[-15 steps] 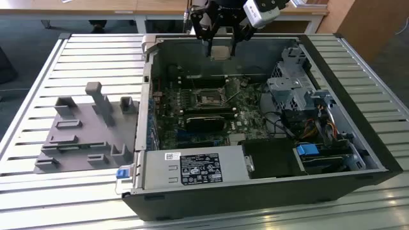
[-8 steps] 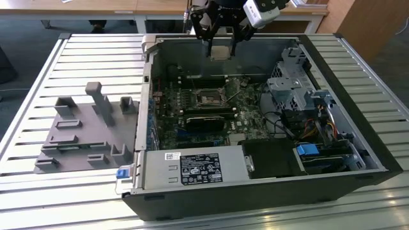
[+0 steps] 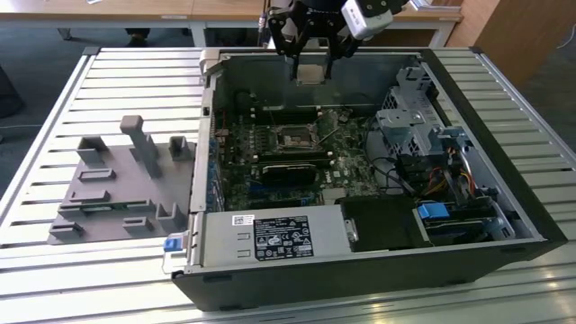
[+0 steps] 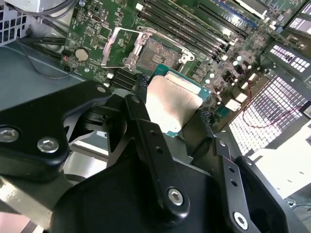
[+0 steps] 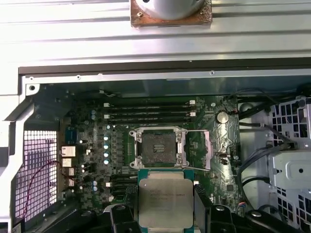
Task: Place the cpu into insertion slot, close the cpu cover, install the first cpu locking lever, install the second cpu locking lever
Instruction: 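Place the cpu into insertion slot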
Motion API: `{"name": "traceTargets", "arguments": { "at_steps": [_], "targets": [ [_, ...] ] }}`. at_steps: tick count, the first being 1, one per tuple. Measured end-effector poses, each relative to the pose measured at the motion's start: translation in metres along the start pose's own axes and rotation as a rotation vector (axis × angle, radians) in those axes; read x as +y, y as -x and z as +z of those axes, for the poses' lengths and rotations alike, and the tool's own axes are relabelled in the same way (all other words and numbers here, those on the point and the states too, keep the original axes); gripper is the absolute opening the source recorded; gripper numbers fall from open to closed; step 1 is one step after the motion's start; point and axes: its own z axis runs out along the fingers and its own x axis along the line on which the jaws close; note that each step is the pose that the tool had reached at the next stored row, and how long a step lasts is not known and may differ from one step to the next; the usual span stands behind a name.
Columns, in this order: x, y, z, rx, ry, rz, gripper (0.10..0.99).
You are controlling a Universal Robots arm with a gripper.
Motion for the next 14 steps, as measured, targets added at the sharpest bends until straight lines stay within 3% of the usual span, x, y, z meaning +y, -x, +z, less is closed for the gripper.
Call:
{"name": "traceTargets", "arguments": {
  "at_steps": [14],
  "targets": [
    [0.0000,0.0000,0.0004,-0.0090,0.002,0.100,0.537]
  ]
}}
